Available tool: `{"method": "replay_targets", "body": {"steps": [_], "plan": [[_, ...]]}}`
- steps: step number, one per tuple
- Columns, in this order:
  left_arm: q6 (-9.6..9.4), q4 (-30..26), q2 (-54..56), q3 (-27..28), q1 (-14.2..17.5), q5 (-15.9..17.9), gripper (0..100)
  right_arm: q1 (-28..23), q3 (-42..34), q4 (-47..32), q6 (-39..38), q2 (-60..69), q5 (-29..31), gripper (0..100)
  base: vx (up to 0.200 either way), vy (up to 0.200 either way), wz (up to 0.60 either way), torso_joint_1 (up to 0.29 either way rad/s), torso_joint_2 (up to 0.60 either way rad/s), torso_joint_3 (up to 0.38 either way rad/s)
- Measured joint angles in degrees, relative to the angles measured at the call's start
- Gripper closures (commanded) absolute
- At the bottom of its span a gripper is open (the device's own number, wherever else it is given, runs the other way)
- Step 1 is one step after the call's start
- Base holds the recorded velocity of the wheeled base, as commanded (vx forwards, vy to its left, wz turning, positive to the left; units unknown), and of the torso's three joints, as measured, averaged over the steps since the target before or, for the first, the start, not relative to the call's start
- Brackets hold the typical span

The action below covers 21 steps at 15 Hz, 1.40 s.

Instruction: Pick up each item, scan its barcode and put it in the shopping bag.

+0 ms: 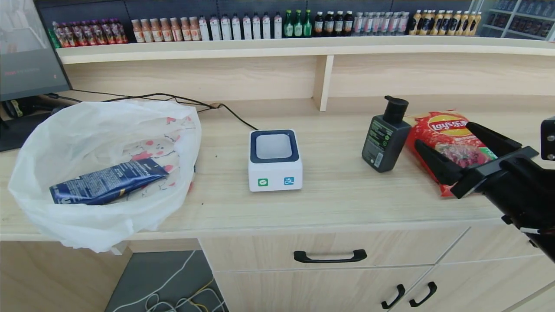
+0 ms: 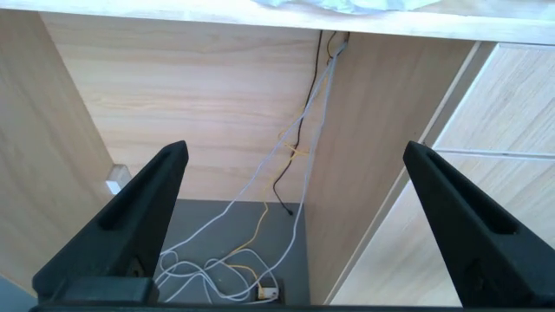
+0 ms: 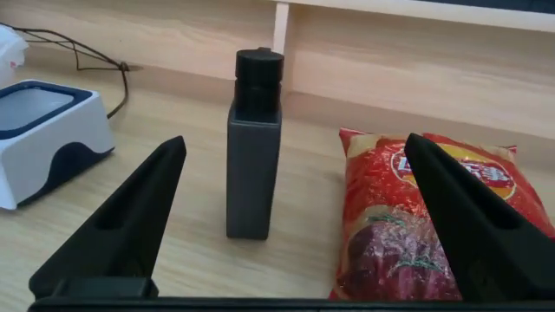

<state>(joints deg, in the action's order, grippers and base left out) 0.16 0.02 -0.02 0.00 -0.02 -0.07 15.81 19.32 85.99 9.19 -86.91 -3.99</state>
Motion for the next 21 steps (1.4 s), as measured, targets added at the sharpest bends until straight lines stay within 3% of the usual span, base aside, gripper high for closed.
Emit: {"method": "replay_targets", "body": {"steps": [6,13,21], "plan": [[-0.09,-0.02,0.00,0.00,0.00,0.00,0,3.21,3.83,-0.40,-0.05,-3.83,0.11,0,0.000,0.000,0.00,0.000,0.00,0.000],[-0.09,-0.05,0.00,0.00,-0.05,0.00,0,3.73,11.39,-0.82,-0.79,-11.17,2.66,0,0.000,0.000,0.00,0.000,0.00,0.000],[-0.09,-0.02,0.00,0.00,0.02,0.00,0,4.22,15.04,-0.84,-2.62,-16.18,3.23,0,0.000,0.000,0.00,0.000,0.00,0.000]]}}
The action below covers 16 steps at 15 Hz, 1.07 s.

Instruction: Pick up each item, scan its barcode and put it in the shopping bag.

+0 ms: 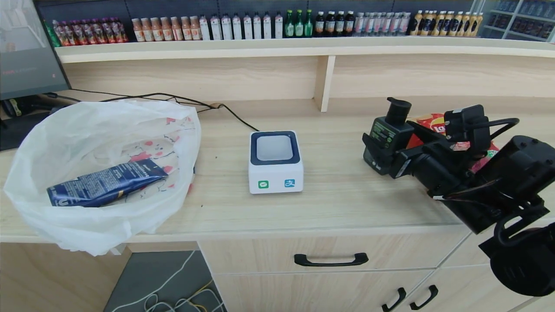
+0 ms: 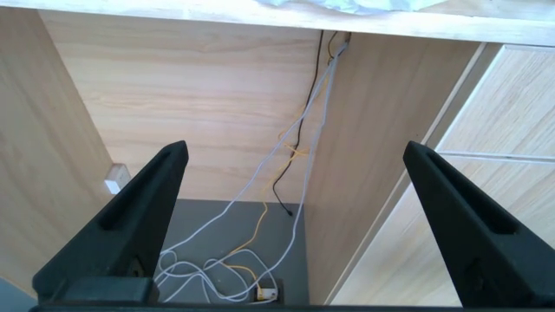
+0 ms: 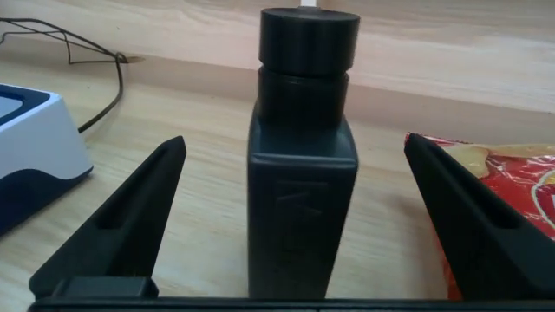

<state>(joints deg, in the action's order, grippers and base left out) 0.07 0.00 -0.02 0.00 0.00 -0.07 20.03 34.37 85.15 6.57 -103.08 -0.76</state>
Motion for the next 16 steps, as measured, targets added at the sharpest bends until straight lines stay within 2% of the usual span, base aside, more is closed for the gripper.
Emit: {"method": "replay_targets", "body": {"steps": [9,10,16], "plan": [[0.00,0.00,0.00,0.00,0.00,0.00,0,0.44,3.43,0.02,-0.33,-4.16,0.29,0,0.000,0.000,0.00,0.000,0.00,0.000],[0.00,0.00,0.00,0.00,-0.02,0.00,0,0.48,3.50,0.02,-0.37,-4.52,0.83,100,0.000,0.000,0.00,0.000,0.00,0.000],[0.00,0.00,0.00,0.00,0.00,0.00,0,2.24,3.56,0.09,-1.76,-4.83,2.41,100,0.000,0.000,0.00,0.000,0.00,0.000]]}}
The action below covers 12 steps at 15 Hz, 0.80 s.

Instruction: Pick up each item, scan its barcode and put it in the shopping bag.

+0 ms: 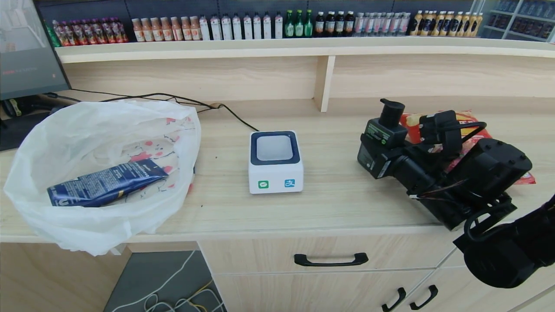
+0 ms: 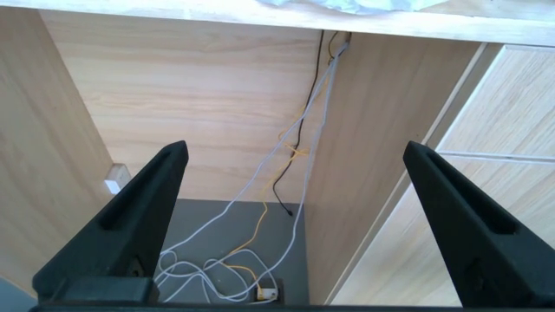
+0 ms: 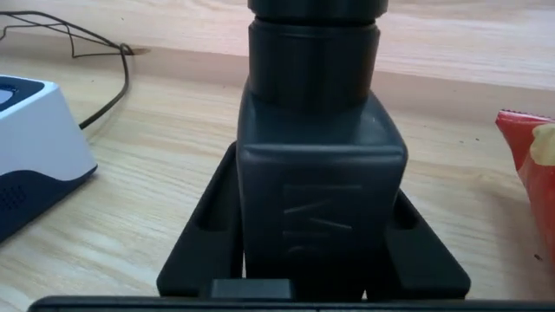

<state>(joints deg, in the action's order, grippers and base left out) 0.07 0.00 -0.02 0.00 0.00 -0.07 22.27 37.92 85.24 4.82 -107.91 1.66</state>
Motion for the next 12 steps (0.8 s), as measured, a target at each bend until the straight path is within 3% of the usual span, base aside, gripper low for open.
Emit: {"method": "replay_targets", "body": {"steps": [6,12], "plan": [[0.00,0.00,0.00,0.00,0.00,0.00,0,0.41,-0.89,-0.04,-0.63,2.40,0.06,100,0.000,0.000,0.00,0.000,0.00,0.000],[0.00,0.00,0.00,0.00,0.00,0.00,0,5.92,-4.85,0.10,-0.96,11.14,1.10,100,0.000,0.000,0.00,0.000,0.00,0.000]]}}
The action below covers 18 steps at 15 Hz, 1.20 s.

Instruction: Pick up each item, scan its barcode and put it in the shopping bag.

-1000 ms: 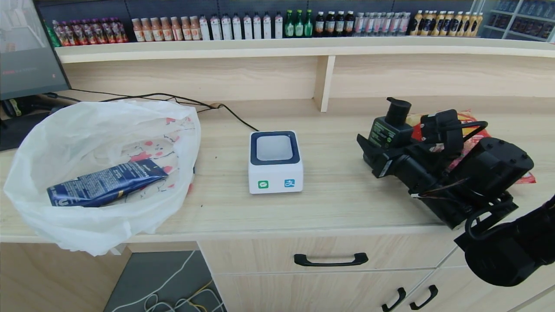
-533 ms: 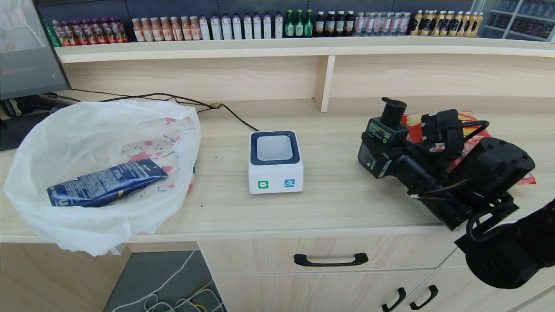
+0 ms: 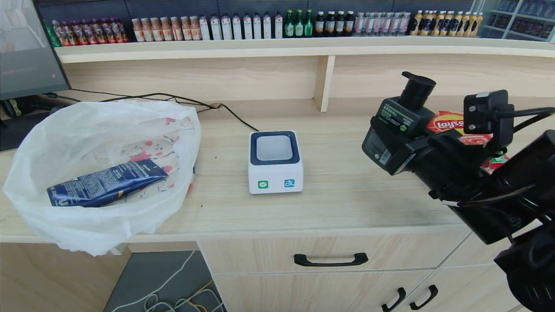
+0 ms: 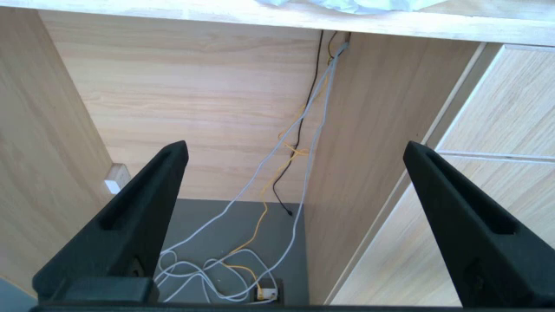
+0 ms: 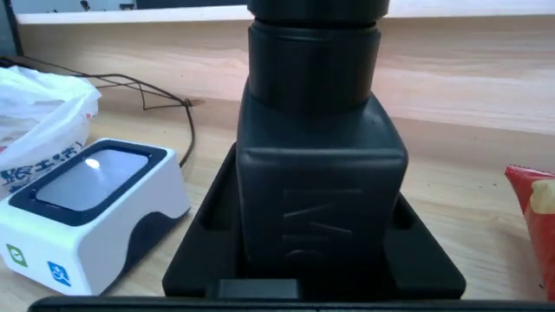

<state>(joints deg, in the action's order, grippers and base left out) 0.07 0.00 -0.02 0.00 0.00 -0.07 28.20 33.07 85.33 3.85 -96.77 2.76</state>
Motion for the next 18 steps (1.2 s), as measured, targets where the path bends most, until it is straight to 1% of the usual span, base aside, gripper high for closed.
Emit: {"method": "replay_targets", "body": {"steps": [5,10,14,16,18], "plan": [[0.00,0.00,0.00,0.00,-0.02,0.00,0,1.95,-1.93,0.22,-0.02,4.68,-0.16,100,0.000,0.000,0.00,0.000,0.00,0.000],[0.00,0.00,0.00,0.00,-0.02,0.00,0,5.68,-3.19,0.37,-0.16,10.53,-0.41,100,0.000,0.000,0.00,0.000,0.00,0.000],[0.00,0.00,0.00,0.00,-0.02,0.00,0,8.24,-6.14,0.20,-3.34,13.69,-1.26,100,0.000,0.000,0.00,0.000,0.00,0.000],[0.00,0.00,0.00,0.00,0.00,0.00,0,10.80,-7.34,-0.33,-4.72,14.69,-1.80,100,0.000,0.000,0.00,0.000,0.00,0.000],[0.00,0.00,0.00,0.00,0.00,0.00,0,14.36,-7.33,-3.99,-7.16,15.29,-2.22,100,0.000,0.000,0.00,0.000,0.00,0.000]]}}
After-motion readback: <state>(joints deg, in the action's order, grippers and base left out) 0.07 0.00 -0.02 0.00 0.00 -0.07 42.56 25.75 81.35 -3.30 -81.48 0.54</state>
